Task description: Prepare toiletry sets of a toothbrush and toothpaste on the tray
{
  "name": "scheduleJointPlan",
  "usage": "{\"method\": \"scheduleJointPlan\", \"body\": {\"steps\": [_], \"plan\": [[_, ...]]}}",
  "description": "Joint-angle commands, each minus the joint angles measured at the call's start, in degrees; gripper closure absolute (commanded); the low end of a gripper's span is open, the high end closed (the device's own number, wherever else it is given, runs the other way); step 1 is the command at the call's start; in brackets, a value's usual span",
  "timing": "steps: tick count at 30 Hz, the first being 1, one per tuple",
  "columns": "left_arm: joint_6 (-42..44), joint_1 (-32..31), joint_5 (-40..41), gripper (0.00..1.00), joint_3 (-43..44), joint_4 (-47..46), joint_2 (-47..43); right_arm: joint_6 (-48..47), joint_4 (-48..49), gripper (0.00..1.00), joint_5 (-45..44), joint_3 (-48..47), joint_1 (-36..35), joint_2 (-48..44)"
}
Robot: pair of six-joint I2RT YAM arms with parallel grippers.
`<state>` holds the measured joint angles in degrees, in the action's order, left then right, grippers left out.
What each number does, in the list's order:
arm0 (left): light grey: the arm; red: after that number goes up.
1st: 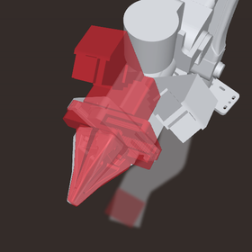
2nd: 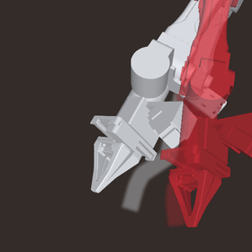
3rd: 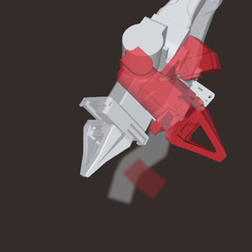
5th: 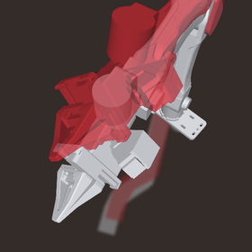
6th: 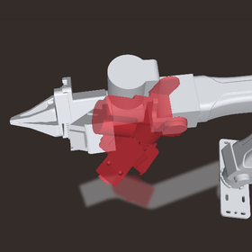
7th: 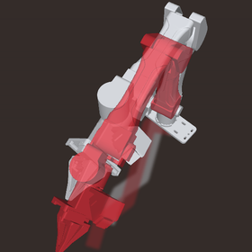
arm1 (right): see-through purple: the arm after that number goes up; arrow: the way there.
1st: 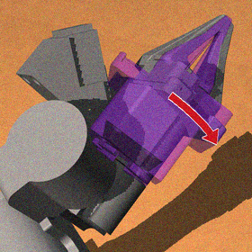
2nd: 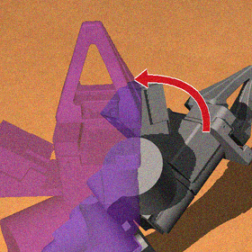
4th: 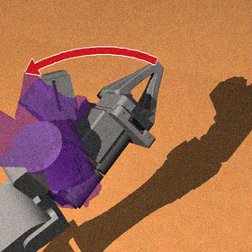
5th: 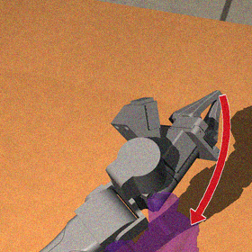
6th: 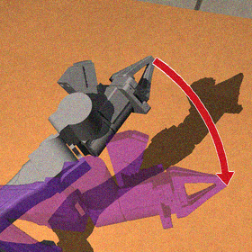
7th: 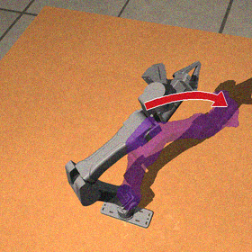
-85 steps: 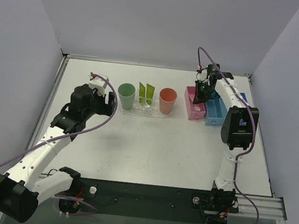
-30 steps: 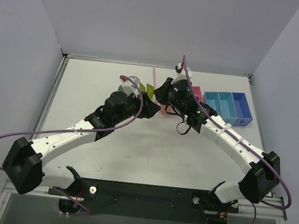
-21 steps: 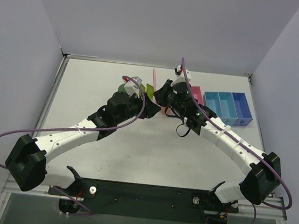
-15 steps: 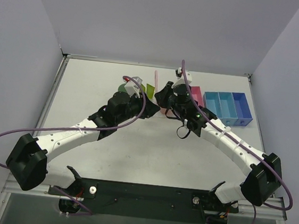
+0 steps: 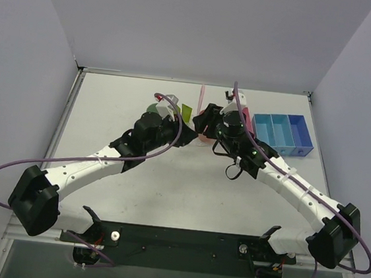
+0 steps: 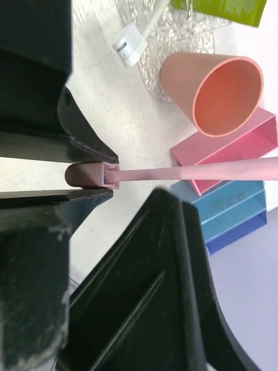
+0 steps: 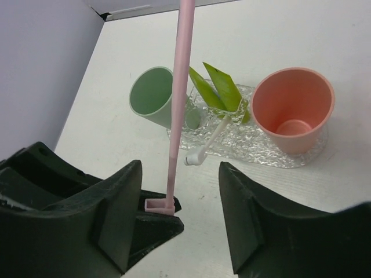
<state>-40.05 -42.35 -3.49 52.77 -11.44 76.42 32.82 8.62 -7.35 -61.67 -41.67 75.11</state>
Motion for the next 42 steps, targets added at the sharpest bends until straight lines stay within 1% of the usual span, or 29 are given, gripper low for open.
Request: {"method": "scheduleJointPlan", "body": {"steps": [1, 2, 4, 5, 6, 7, 8, 10, 11, 13, 14, 16, 17, 19, 20, 23, 24, 25, 28, 29, 31, 32, 33, 36, 37, 39, 42], "plan": [[6.64, 2.52, -0.47, 1.0, 4.62, 4.31, -2.76, -4.25, -0.61, 0.46, -2.14, 0.15, 0.8, -6.45], [9.0, 3.66, -2.38, 1.0, 4.79, 6.76, -3.47, -5.21, -1.49, 0.45, -1.27, 0.23, 2.72, -7.34], [11.13, 9.1, -6.69, 1.0, 6.19, 10.19, -5.14, -5.75, -4.12, 0.43, 1.01, 0.58, 5.79, -9.97], [13.23, 11.13, -10.89, 1.0, 6.64, 15.35, -5.49, -5.92, -5.01, 0.43, 4.25, 0.93, 9.64, -10.85], [14.73, 15.5, -12.84, 1.0, 7.16, 17.75, -6.19, -6.53, -6.06, 0.43, 5.32, 1.11, 11.33, -11.56], [16.48, 17.19, -14.43, 1.0, 8.04, 20.03, -6.55, -7.41, -8.34, 0.43, 5.77, 1.2, 12.74, -12.78], [21.02, 19.04, -16.62, 1.0, 8.74, 25.1, -6.9, -8.55, -10.1, 0.43, 5.77, 1.11, 14.23, -13.41], [26.05, 21.5, -16.82, 1.0, 10.24, 30.75, -7.78, -11.19, -13.26, 0.42, 4.63, 1.2, 17.58, -14.9], [31.73, 21.52, -15.34, 1.0, 12.33, 36.69, -7.95, -11.55, -13.98, 0.42, 4.72, 1.37, 18.72, -15.25], [37.04, 21.52, -13.4, 1.0, 14.37, 42.26, -7.78, -12.51, -15.38, 0.42, 6.3, 1.9, 22.15, -16.48], [41.76, 21.52, -12.08, 1.0, 15.77, 46.9, -7.61, -12.6, -15.56, 0.42, 6.74, 2.16, 22.94, -16.84], [46.96, 21.43, -11.63, 1.0, 16.66, 50.89, -6.99, -13.21, -15.83, 0.42, 8.39, 2.78, 25.4, -17.54], [47.69, 20.56, -9.98, 1.0, 16.83, 53.08, -6.82, -13.39, -15.92, 0.42, 8.67, 2.87, 25.93, -17.8], [50.05, 19.24, -8.47, 1.0, 17.18, 54.5, -6.03, -13.92, -16.35, 0.42, 9.37, 2.87, 27.25, -17.72], [50.77, 17.32, -6.47, 1.0, 17.71, 56.51, -5.41, -14.01, -16.53, 0.42, 9.64, 2.7, 27.52, -17.63], [52.35, 14.5, -0.49, 1.0, 19.82, 60.2, -2.51, -14.19, -16.97, 0.42, 11.65, 2.34, 28.66, -17.46], [52.53, 13.01, 0.23, 1.0, 20.78, 60.83, -1.2, -14.36, -16.97, 0.42, 12.36, 2.26, 28.75, -17.11], [52.97, 11.95, 1.45, 1.0, 21.4, 62.14, -0.32, -14.62, -16.62, 0.42, 16.54, 1.73, 28.92, -16.32], [53.59, 10.1, 3.04, 1.0, 21.06, 62.24, -0.04, -14.63, -15.3, 0.42, 24.73, 0.07, 28.75, -12.81], [53.76, 9.74, 3.05, 1.0, 20.71, 61.81, -0.65, -12.88, -15.04, 0.42, 30.33, -0.46, 28.75, -11.58], [54.11, 8.34, 3.13, 1.0, 18.96, 60.58, -1.62, -10.86, -12.59, 0.42, 34.93, -0.82, 28.14, -7.8], [54.29, 7.99, 3.05, 1.0, 18.42, 60.14, -2.85, -9.45, -11.36, 0.42, 38.78, -0.73, 27.0, -6.48], [54.47, 7.11, 2.96, 1.0, 17.63, 59.7, -3.47, -7.61, -9.17, 0.42, 39.95, -0.73, 26.04, -4.12], [55.6, 5.61, 3.05, 1.0, 14.82, 58.12, -6.1, -5.85, -6.44, 0.42, 42.42, -1.96, 21.9, 0.01], [55.96, 4.22, 3.05, 1.0, 14.12, 57.07, -6.81, -5.14, -5.47, 0.42, 43.29, -2.22, 20.85, 0.99], [56.66, 3.33, 3.05, 1.0, 12.18, 56.09, -8.92, -1.47, -1.44, 0.42, 47.67, -2.49, 19.09, 3.71], [57.1, 2.36, 3.05, 1.0, 11.3, 55.39, -10.76, 2.33, 3.76, 0.43, 51.29, -2.05, 18.73, 6.36]]}}
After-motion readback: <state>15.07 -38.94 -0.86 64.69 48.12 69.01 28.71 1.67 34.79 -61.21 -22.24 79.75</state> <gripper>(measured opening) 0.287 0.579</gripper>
